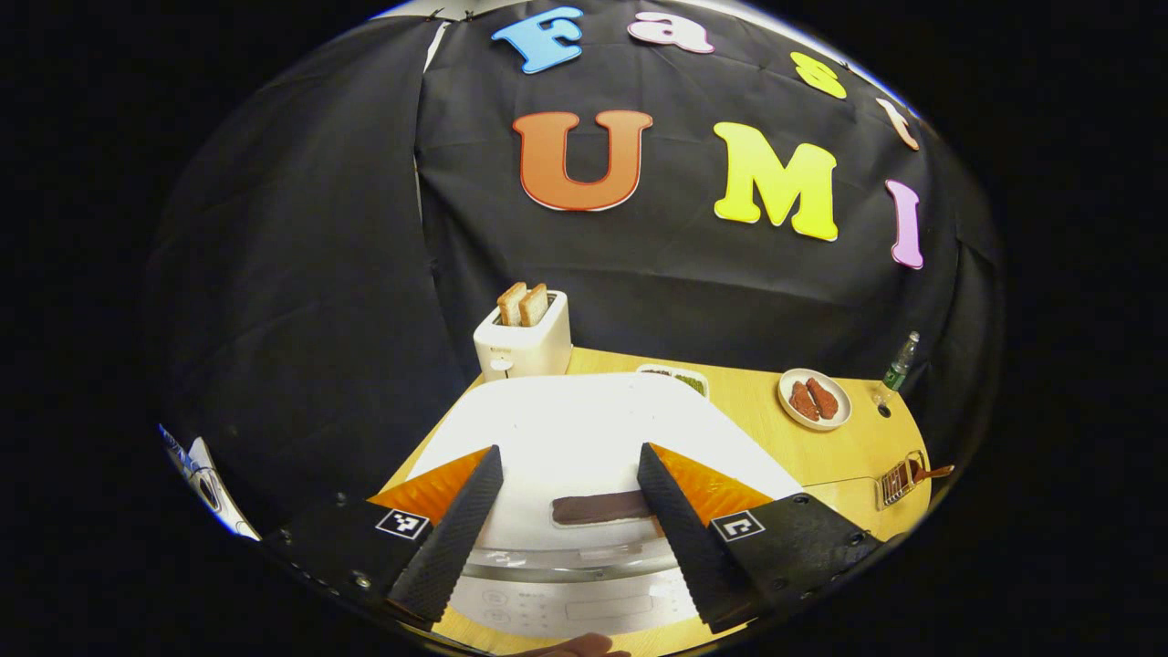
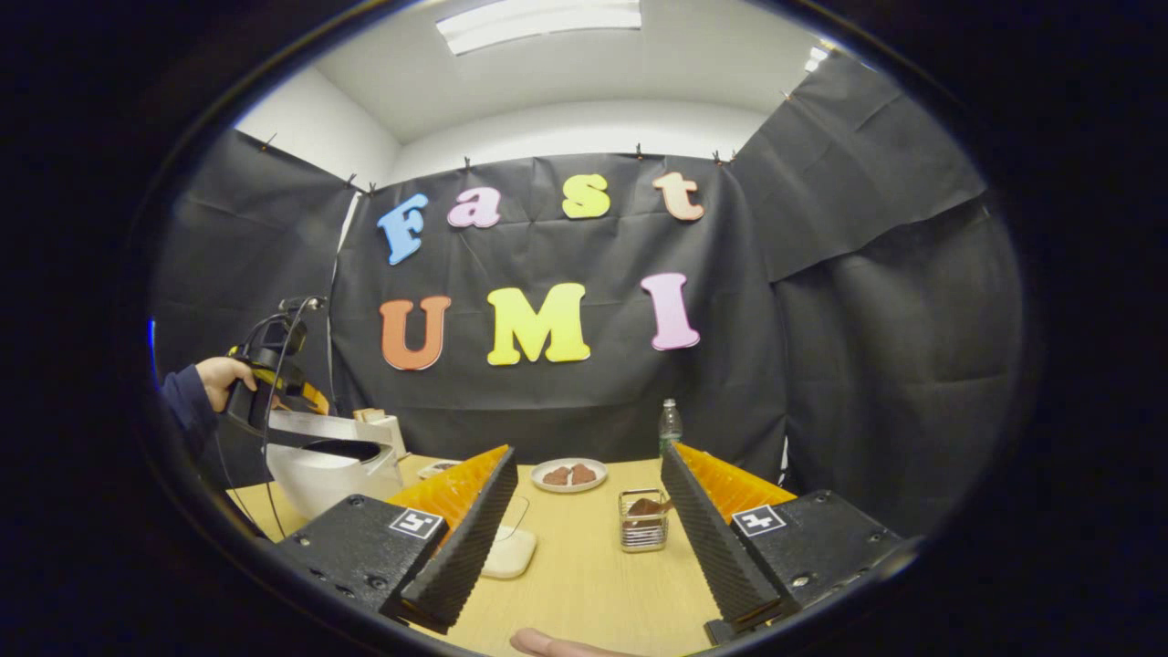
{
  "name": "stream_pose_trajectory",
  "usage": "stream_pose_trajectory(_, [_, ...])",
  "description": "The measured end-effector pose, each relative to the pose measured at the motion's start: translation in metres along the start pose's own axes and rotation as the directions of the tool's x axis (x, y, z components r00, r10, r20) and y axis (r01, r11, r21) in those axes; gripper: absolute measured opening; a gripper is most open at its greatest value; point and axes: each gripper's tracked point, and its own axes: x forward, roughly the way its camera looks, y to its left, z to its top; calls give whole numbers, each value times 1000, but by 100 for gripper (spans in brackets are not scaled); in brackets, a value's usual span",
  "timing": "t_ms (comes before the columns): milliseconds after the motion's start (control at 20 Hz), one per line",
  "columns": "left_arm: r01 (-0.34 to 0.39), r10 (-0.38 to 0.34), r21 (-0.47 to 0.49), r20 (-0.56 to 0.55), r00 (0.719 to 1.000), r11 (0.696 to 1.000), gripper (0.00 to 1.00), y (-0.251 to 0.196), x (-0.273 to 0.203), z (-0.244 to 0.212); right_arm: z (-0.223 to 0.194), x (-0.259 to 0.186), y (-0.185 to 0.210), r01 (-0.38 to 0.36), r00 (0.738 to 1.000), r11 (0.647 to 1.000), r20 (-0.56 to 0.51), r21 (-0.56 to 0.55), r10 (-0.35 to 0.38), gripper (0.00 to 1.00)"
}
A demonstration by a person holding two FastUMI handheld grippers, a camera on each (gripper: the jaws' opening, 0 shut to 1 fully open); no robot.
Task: Close the left gripper, press the button to open the rice cooker; take a wooden spoon from the chopstick holder with the right hand, scoop a spoonful of rice and pour it into the rice cooker, then put the wooden spoon back into the chopstick holder.
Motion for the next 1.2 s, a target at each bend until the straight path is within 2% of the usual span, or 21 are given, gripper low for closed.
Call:
stream_pose_trajectory(200, [17,-17,10,-29,999,1000,96,-3,7,-13,-8,2,8,-22,999,1000,-25,-2,22,100])
stream_pose_trajectory(550, [16,-13,27,-99,995,1000,97,-7,21,-36,-16,10,9,-15,999,1000,-42,-2,15,99])
stream_pose_trajectory(1200, [39,-37,31,-79,996,999,98,-9,34,-40,-36,23,18,-29,996,1000,-80,-12,28,100])
